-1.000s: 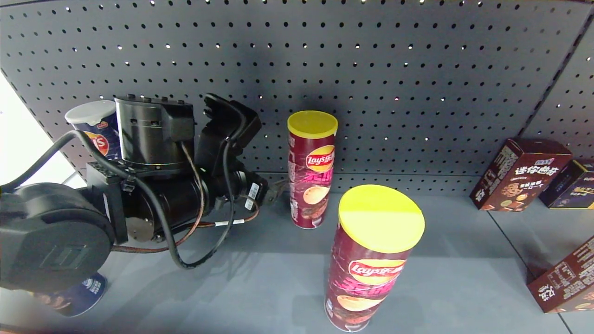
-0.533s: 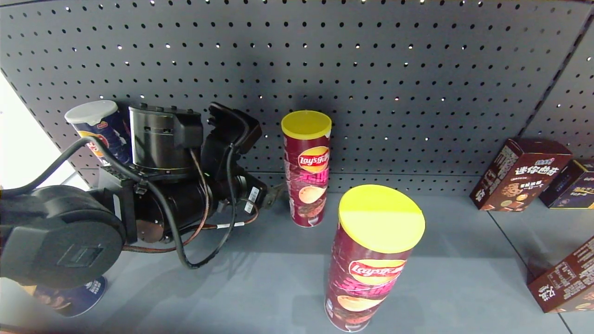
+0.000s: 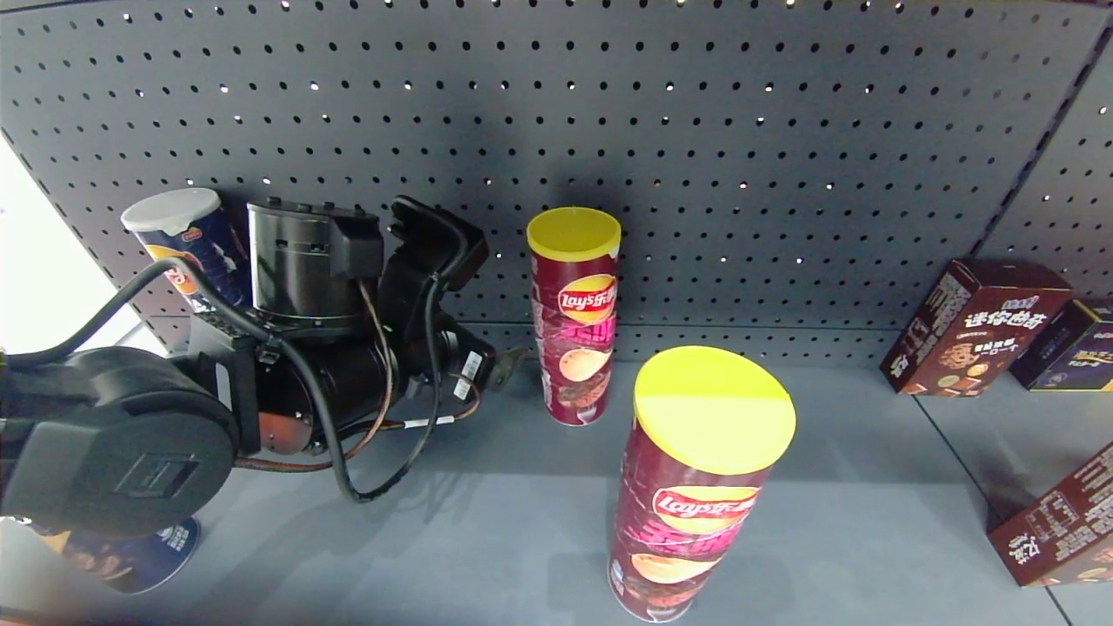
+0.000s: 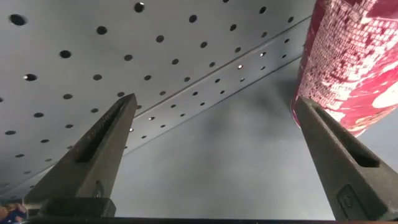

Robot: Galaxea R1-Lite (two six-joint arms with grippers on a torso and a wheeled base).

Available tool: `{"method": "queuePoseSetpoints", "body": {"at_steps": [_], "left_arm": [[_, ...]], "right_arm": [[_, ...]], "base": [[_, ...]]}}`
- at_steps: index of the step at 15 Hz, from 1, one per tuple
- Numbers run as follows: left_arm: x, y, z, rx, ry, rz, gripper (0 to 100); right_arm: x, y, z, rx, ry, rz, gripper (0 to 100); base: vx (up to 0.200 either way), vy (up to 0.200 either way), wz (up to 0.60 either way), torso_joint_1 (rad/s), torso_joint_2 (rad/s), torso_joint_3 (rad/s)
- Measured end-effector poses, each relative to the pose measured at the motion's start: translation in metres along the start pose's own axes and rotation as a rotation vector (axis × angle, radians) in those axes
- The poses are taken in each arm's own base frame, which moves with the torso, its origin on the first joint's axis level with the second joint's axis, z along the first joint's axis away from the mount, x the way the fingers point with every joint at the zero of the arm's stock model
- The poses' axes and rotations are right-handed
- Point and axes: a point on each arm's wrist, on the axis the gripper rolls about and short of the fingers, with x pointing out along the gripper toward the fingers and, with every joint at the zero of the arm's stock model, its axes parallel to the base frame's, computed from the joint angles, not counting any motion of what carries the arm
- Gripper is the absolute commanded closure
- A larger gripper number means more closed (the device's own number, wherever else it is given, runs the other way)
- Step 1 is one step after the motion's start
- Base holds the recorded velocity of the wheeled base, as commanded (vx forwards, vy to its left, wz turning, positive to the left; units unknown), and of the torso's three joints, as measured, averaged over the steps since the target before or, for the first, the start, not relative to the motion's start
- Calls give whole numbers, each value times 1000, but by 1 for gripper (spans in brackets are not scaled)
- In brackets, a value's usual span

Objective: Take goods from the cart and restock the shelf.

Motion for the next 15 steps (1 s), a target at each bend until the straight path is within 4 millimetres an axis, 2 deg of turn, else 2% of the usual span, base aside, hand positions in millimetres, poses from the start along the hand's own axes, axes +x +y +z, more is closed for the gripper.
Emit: {"method": "queuePoseSetpoints", "body": {"at_steps": [8, 15], "left_arm": [[12, -7, -8, 11, 32, -16, 0], [27, -19, -4, 19, 27, -41, 0]], "right_arm": [[0, 0, 0, 0, 0, -1, 0], [0, 0, 0, 0, 0, 0, 0]], "base": [[0, 0, 0, 0, 0, 0], [0, 0, 0, 0, 0, 0]]}}
